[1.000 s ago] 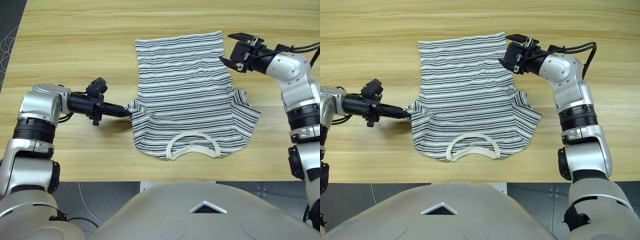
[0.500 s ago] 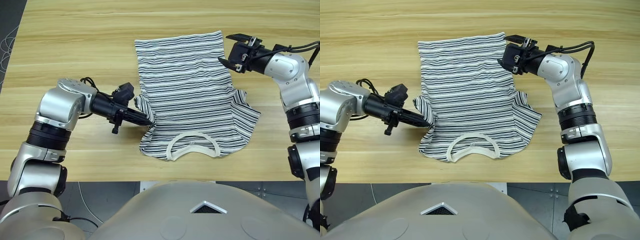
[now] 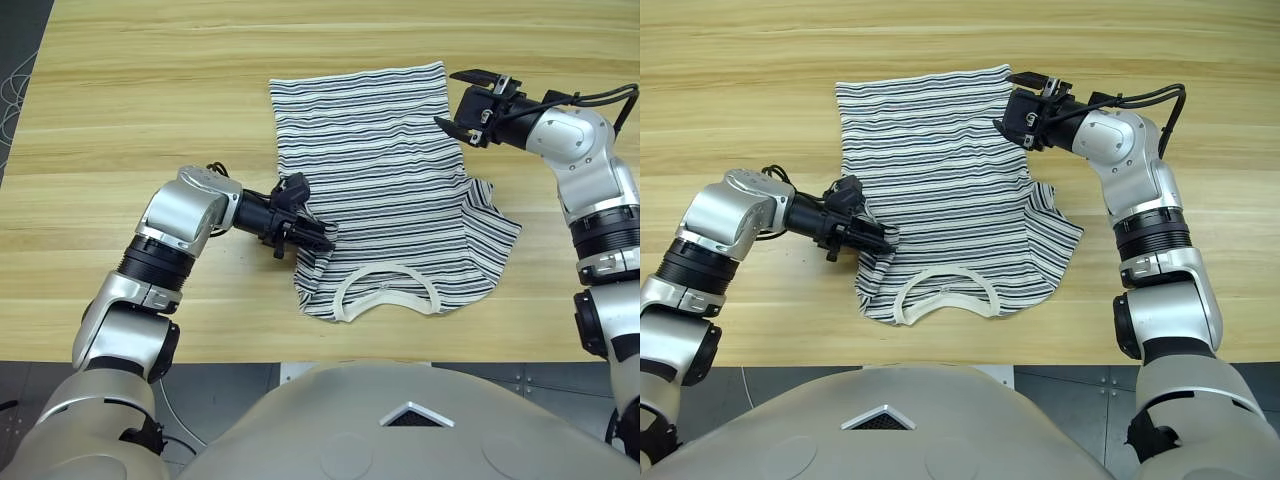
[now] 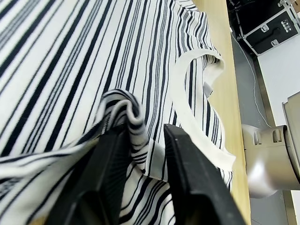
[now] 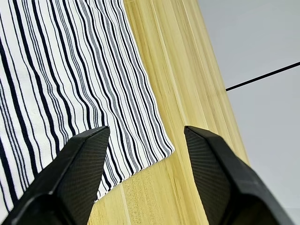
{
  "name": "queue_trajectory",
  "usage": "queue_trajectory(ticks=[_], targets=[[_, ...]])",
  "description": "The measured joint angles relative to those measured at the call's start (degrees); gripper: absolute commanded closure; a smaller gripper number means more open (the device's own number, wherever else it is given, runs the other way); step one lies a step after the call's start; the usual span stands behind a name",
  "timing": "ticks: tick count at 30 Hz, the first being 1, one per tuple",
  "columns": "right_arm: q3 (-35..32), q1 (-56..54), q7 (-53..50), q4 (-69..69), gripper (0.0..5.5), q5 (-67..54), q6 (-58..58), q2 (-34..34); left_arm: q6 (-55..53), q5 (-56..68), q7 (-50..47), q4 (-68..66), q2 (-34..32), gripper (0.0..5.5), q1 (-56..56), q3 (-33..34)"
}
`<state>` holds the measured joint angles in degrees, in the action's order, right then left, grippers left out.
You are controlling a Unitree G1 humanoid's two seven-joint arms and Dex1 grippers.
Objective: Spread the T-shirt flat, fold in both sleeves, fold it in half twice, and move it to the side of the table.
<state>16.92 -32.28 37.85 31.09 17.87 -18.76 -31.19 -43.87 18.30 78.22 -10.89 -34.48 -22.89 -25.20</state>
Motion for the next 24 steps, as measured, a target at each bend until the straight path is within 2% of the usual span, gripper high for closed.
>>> queue_trajectory(ticks=[2,5,9,15,17,19,21,24], targets=[[0.01,0.00,-0.01,0.07,2.53,0.00,-0.14,0.02,1.53,0.13,2.72,2.55,-1.49,3.99,0.21,-1.17],[0.04,-0.01,-0.04,0.34,2.53,0.02,-0.36,0.09,3.87,1.75,10.17,8.61,-7.23,3.99,2.46,-2.15],[0.06,-0.02,-0.04,0.47,2.53,0.02,-0.61,0.20,3.63,11.47,13.67,16.19,-14.13,3.99,4.23,-3.54],[-0.09,-0.05,-0.14,0.52,2.53,-0.09,-0.64,0.22,4.27,10.70,12.94,13.45,-12.82,3.99,4.02,-3.15],[-2.08,-0.07,1.49,1.12,2.53,-3.56,-0.50,0.22,6.01,11.39,11.80,12.82,-11.72,3.99,3.85,0.69],[-9.58,-0.15,13.96,2.65,2.53,-18.22,9.62,-0.31,9.53,12.26,7.55,7.44,-10.56,3.99,2.04,7.84],[-13.32,0.05,26.89,4.26,2.53,-26.84,19.34,-4.04,13.72,12.16,3.80,1.47,-10.49,3.99,0.73,12.85],[-10.81,0.85,46.32,9.64,2.53,-33.05,28.73,-12.09,20.77,11.97,-6.21,-10.49,-8.97,3.99,-2.50,22.04]])
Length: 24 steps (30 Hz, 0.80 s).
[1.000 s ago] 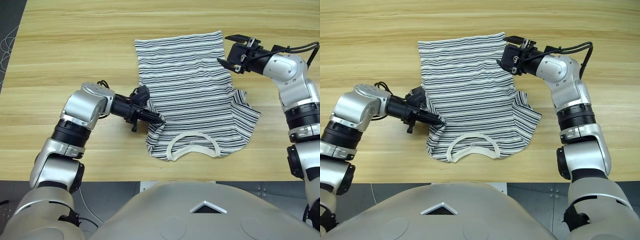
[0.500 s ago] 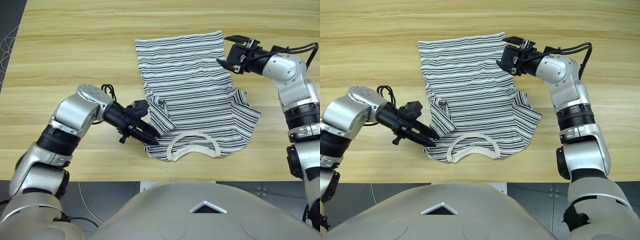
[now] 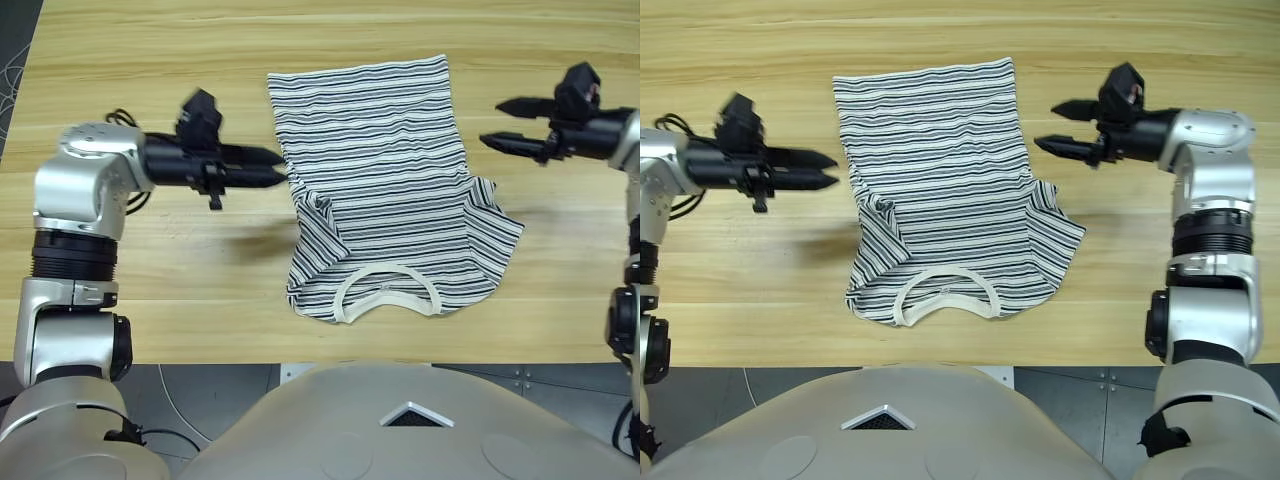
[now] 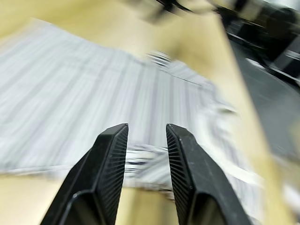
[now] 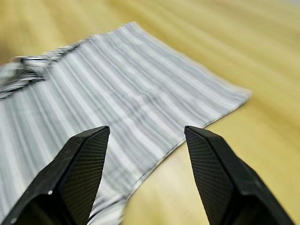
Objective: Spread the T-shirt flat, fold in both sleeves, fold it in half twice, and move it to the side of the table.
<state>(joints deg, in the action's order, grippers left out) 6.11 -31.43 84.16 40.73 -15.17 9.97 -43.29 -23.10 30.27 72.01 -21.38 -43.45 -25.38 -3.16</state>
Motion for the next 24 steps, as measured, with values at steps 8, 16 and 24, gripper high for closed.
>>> queue_trajectory(ticks=[8,16,24], targets=[[23.48,-3.23,8.33,12.83,2.53,-5.03,10.10,-13.23,5.54,1.00,-14.18,1.30,2.60,3.99,1.83,15.01],[23.96,-5.97,8.47,21.96,2.53,-0.67,6.12,-6.25,3.80,2.08,-16.44,5.47,3.52,3.99,4.83,18.86],[24.51,-5.67,8.48,19.83,2.53,-1.84,5.79,-4.50,3.31,2.08,-16.63,5.72,4.64,3.99,4.80,19.06]])
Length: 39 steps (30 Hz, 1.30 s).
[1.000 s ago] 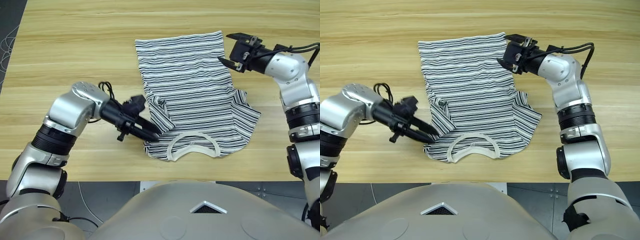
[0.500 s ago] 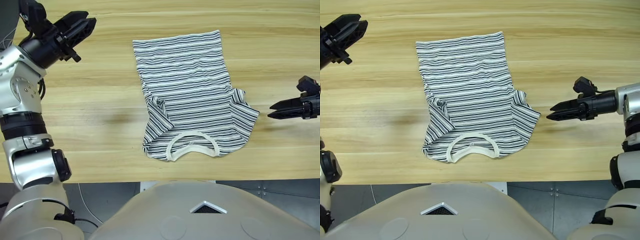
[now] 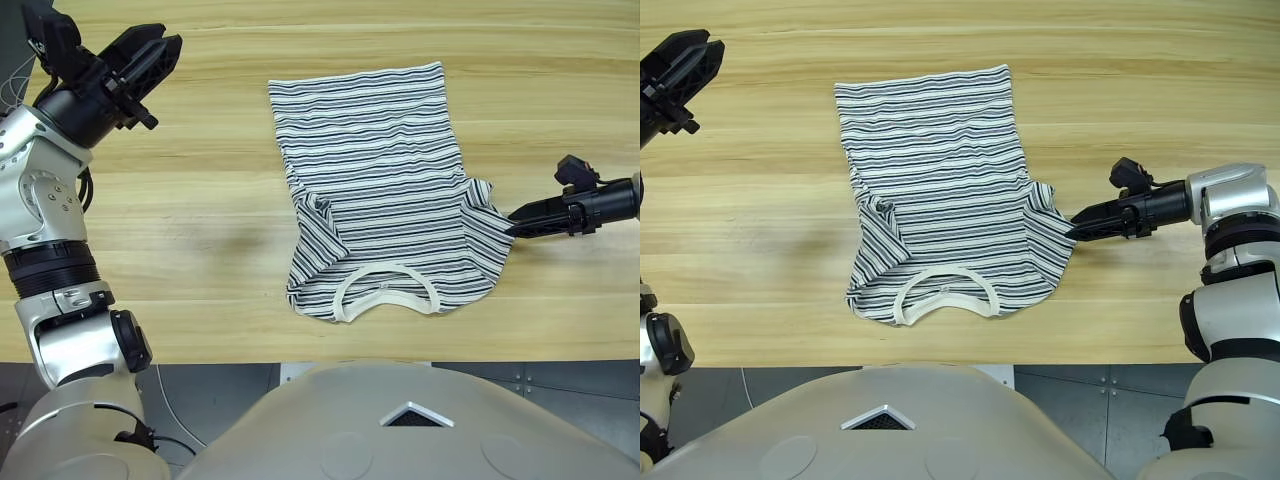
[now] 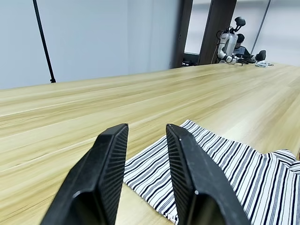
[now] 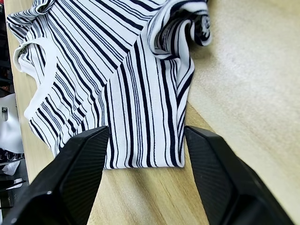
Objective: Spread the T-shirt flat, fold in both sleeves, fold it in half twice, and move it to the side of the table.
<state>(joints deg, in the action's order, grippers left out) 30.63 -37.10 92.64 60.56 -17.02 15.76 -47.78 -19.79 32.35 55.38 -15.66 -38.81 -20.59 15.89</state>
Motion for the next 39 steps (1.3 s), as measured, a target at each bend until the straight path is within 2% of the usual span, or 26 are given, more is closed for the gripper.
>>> queue_trajectory(ticks=[13,15,25,39], targets=[[3.05,0.26,0.00,0.46,5.19,0.95,-1.31,0.00,0.00,0.00,-0.16,0.76,0.03,3.96,-0.03,0.59],[3.22,0.44,0.00,0.71,5.35,0.96,-1.56,0.00,0.00,0.00,-0.17,0.76,0.03,3.96,-0.02,0.59],[2.05,0.52,0.00,-0.21,5.35,1.04,-2.90,0.00,0.02,-0.03,-0.17,0.76,0.04,3.96,-0.32,0.59],[2.24,0.71,-0.12,-26.61,5.35,-5.94,0.92,-7.41,0.17,-0.21,-0.11,0.68,0.85,3.96,-1.77,-0.11]])
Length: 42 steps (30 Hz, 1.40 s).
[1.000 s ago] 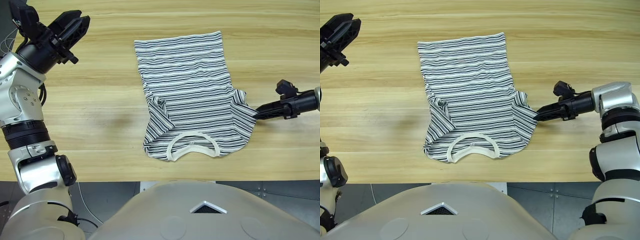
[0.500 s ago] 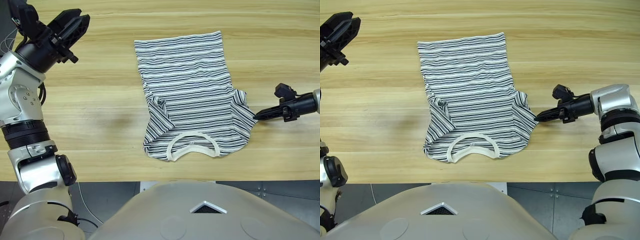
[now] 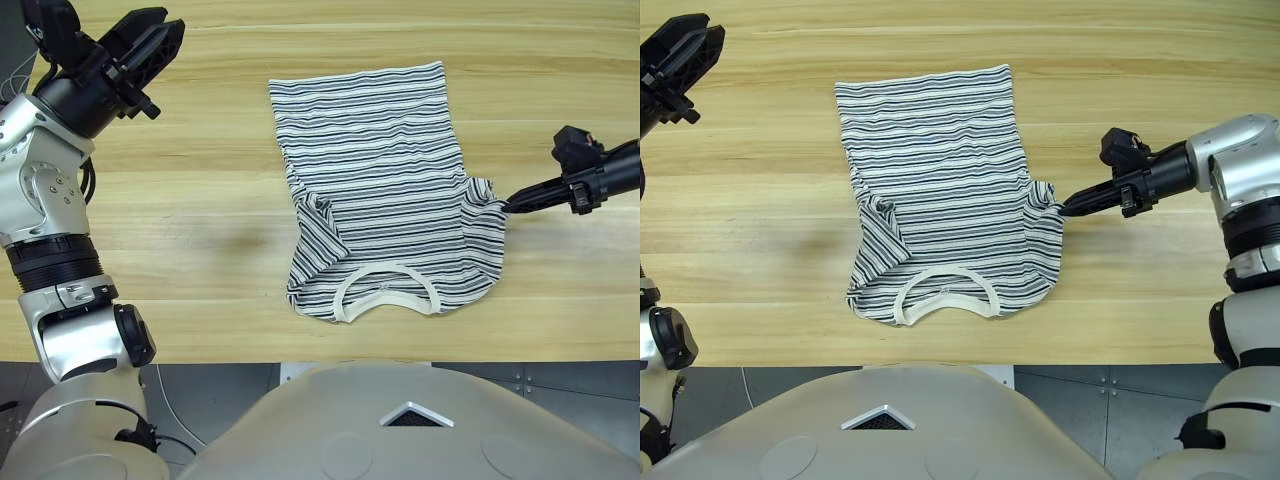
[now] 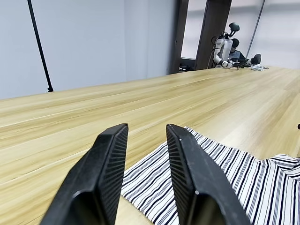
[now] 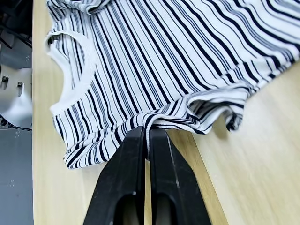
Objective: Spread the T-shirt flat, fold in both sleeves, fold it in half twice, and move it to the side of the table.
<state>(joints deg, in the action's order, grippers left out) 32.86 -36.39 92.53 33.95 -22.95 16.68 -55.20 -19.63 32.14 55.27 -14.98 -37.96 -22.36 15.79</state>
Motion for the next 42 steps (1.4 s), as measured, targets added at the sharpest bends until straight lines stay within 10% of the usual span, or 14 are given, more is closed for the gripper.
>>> queue_trajectory(ticks=[25,35,42], targets=[[-0.16,-0.90,-0.81,-3.92,4.88,12.56,-0.75,15.29,3.81,-1.59,0.44,-3.79,2.68,3.96,-2.26,-2.00],[-3.36,-1.46,-0.23,-11.71,4.88,-8.81,11.55,8.97,4.44,-3.32,2.61,-2.71,3.37,3.96,-3.14,-5.70],[-12.01,8.15,-13.94,-5.54,3.87,5.95,-26.27,7.43,27.18,-21.54,-1.97,0.69,2.92,3.10,5.08,-11.27]])
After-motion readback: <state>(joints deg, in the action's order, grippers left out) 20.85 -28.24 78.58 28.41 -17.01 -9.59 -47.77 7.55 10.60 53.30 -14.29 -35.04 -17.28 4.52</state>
